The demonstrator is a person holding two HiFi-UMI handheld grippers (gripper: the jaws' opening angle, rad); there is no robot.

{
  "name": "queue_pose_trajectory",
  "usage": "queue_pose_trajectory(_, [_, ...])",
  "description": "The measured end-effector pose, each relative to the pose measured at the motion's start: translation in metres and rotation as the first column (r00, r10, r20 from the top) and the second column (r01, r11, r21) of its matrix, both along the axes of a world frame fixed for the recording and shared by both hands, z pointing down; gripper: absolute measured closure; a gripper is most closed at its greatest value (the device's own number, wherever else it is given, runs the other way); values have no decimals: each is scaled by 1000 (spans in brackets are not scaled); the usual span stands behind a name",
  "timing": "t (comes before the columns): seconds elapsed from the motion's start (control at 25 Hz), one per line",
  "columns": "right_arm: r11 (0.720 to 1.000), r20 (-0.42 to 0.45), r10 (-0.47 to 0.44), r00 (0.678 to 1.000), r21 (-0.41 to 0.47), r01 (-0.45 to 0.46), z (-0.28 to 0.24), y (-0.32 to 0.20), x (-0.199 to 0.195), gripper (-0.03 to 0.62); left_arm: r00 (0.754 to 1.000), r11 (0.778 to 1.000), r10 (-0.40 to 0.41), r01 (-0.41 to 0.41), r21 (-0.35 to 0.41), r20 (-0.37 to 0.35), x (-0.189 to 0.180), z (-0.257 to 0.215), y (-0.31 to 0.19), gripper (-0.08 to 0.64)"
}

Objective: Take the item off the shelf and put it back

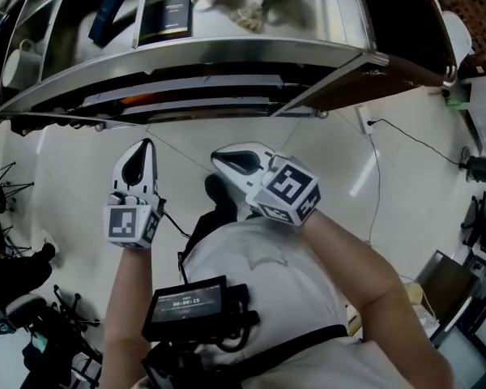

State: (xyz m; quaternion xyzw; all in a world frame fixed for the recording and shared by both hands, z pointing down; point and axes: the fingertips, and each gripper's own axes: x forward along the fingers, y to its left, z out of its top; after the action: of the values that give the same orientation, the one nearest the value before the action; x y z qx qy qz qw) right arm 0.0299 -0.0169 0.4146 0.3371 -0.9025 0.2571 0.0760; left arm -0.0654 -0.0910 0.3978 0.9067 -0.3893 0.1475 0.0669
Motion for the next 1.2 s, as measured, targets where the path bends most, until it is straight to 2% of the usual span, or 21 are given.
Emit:
queue_pose_trajectory(0.12, [999,13,24,1000,31,-24,-14,-2,10,587,999,999,44,-44,-15,-2,6,-8,16,560])
queue_pose_trajectory(0.24, [997,22,39,999,61,-40,-29,-2,16,587,999,998,53,-53,-31,-12,7,-19,27,560])
queue_pose_trajectory(0.48, [992,39,21,999,122,-26,-65,1,15,588,994,994,99,-101,-34,-48,18,-51,43,560])
queue_pose_trajectory(0.92, [973,113,-20,993,232,-6,-135,9,0,588,974,978,209,-209,8,-91,41,-114,63,560])
queue_pose_trajectory(1.12, [965,130,-11,991,261,-24,-148,12,1,588,975,978,206,-202,49,-80,35,-120,63,560])
queue_pose_trajectory(1.2, [963,122,-11,992,268,-22,-149,15,2,588,973,976,216,-213,38,-87,40,-122,67,560])
